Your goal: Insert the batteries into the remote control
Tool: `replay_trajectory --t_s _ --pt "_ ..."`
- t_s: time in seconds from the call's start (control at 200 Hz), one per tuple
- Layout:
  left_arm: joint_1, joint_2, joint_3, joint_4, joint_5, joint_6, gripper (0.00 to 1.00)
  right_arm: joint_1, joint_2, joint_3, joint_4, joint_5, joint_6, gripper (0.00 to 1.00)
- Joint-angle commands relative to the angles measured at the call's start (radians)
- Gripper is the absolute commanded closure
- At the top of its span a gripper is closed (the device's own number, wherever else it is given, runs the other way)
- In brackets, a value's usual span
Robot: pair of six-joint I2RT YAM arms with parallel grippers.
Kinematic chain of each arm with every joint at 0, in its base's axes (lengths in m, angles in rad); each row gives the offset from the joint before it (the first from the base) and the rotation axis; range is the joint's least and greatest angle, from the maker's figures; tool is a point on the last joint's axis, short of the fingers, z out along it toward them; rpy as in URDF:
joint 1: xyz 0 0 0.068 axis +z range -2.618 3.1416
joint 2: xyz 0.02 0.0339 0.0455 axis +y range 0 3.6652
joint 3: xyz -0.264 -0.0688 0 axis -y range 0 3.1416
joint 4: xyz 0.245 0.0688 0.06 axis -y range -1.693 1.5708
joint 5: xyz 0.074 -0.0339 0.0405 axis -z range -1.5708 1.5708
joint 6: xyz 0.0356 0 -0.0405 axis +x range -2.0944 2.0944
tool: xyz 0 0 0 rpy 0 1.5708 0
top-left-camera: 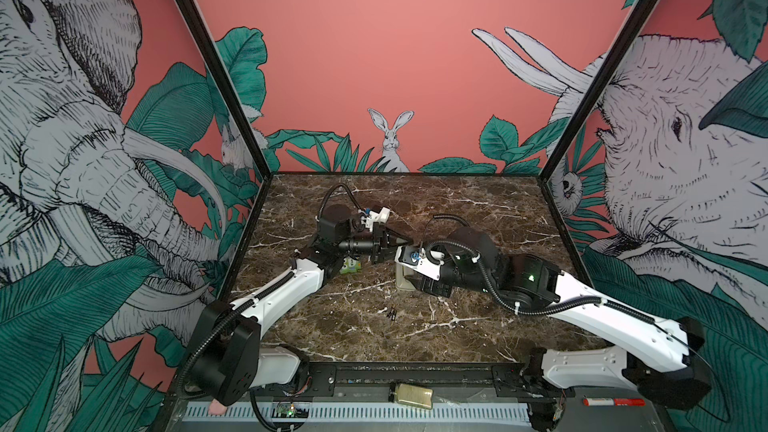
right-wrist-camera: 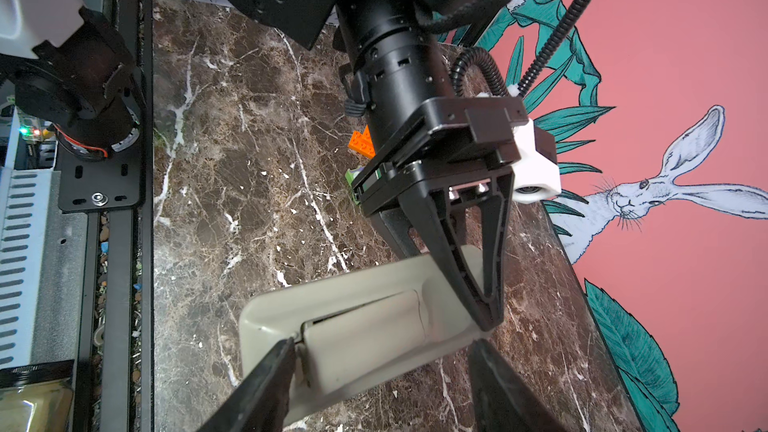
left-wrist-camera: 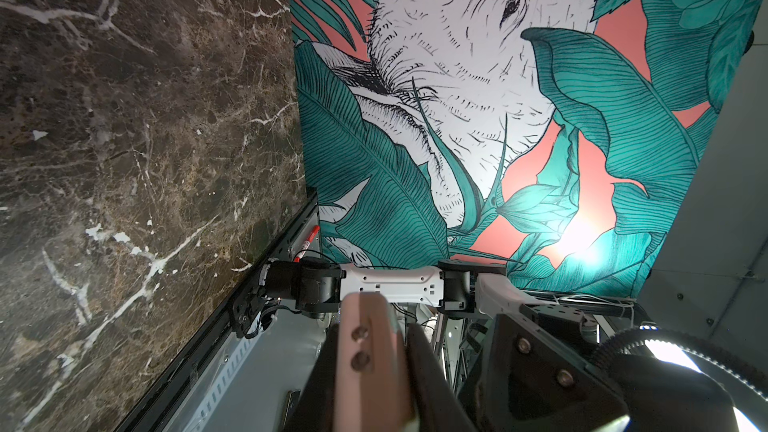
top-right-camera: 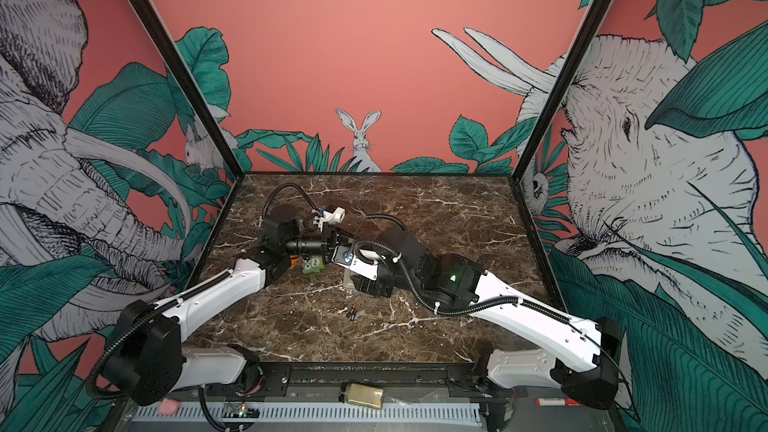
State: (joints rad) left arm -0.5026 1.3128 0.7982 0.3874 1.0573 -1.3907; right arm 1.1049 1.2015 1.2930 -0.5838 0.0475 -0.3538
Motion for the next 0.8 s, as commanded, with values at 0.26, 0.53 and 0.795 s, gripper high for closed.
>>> replay_trajectory --t_s 0.26,0.53,0.795 --pt "0.018 -0.015 0.024 0.010 -0.004 0.015 1.00 -0.009 -0.011 -0.012 0.030 0.007 0.013 0.33" --pt "0.042 -0.018 0.028 0.005 -0.023 0.020 1.00 -0.009 -0.009 -0.008 0.019 -0.006 0.014 0.33" --pt "0.076 -0.015 0.039 -0.019 -0.062 0.037 1.00 -0.008 -0.016 -0.001 0.019 0.001 0.044 0.32"
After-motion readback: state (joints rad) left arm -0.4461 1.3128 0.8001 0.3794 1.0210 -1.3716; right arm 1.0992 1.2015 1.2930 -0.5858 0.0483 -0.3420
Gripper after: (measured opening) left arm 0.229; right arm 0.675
